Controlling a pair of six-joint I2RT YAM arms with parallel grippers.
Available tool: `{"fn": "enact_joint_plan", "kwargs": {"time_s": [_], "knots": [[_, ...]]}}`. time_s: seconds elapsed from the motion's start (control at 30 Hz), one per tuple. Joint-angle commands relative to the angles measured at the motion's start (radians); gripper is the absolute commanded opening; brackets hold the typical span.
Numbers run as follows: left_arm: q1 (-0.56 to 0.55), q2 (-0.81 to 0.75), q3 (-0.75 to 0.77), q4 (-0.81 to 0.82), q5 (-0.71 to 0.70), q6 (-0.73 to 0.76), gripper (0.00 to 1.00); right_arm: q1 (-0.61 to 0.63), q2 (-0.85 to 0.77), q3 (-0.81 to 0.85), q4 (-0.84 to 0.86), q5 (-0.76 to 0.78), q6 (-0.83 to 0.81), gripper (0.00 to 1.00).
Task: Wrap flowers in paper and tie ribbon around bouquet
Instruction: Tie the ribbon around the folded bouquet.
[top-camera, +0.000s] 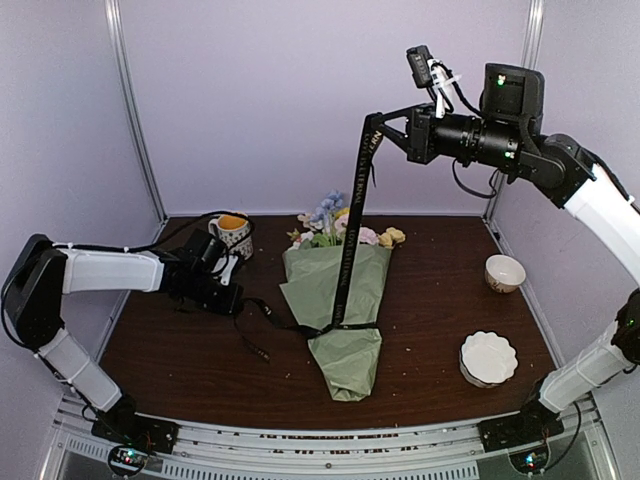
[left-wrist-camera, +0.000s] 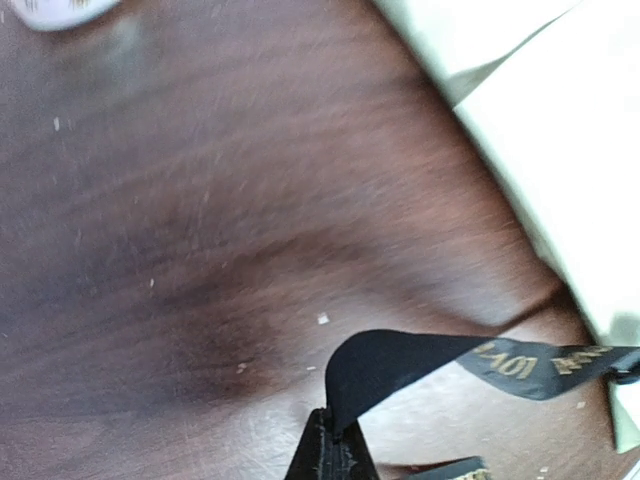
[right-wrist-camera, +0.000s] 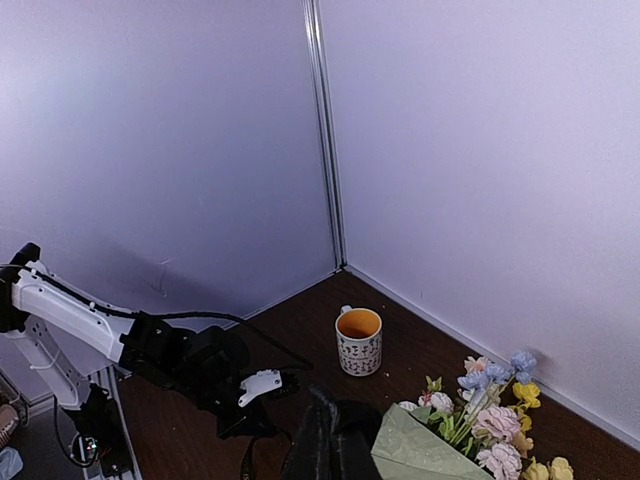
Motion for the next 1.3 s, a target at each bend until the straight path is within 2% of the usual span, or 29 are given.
{"fn": "enact_joint_plan", "kwargs": {"time_s": [0.0,0.1,0.2,0.4,0.57,0.63,0.7,0.8,0.87,0.97,1.07,1.13,1.27], "knots": [[-0.027,-0.068,-0.004,0.064,0.025,0.008,0.0,-0.006,0.01,0.034,-0.009,0.012,-0.003,0.0],[-0.063,-0.1,0.018,0.058,0.018,0.022,0.0,-0.006,0.017,0.035,-0.017,0.006,-0.008,0.0],[-0.144,-0.127,0.101,-0.005,-0.018,0.051,0.0,-0.006,0.028,0.039,-0.032,-0.004,-0.016,0.0],[-0.212,-0.132,0.196,0.024,0.014,0.057,0.0,-0.006,0.083,0.063,-0.033,-0.042,-0.004,0.0],[-0.214,-0.108,0.219,0.024,0.007,0.062,0.0,-0.012,0.113,0.081,-0.069,0.008,-0.034,0.0],[-0.149,-0.128,0.191,0.031,-0.027,0.035,0.0,-0.05,0.085,0.04,-0.094,0.1,-0.043,0.0],[0.017,-0.164,0.107,0.085,0.032,-0.05,0.0,-0.16,-0.006,-0.122,-0.049,0.2,-0.019,0.0],[0.258,-0.222,-0.072,0.215,0.094,-0.168,0.0,-0.493,-0.223,-0.484,0.099,0.176,0.199,0.0],[0.362,-0.245,-0.173,0.284,0.097,-0.22,0.0,-0.762,-0.38,-0.73,0.164,0.169,0.328,0.0],[0.453,-0.251,-0.288,0.335,0.079,-0.26,0.0,-1.029,-0.618,-1.018,0.164,0.223,0.395,0.0],[0.529,-0.24,-0.333,0.335,0.069,-0.253,0.0,-1.277,-0.799,-1.163,0.121,0.196,0.41,0.0],[0.604,-0.243,-0.354,0.323,0.069,-0.236,0.0,-1.417,-0.857,-1.197,0.095,0.17,0.393,0.0],[0.741,-0.273,-0.411,0.349,0.07,-0.274,0.0,-1.535,-0.801,-1.257,0.14,0.135,0.442,0.0]]}}
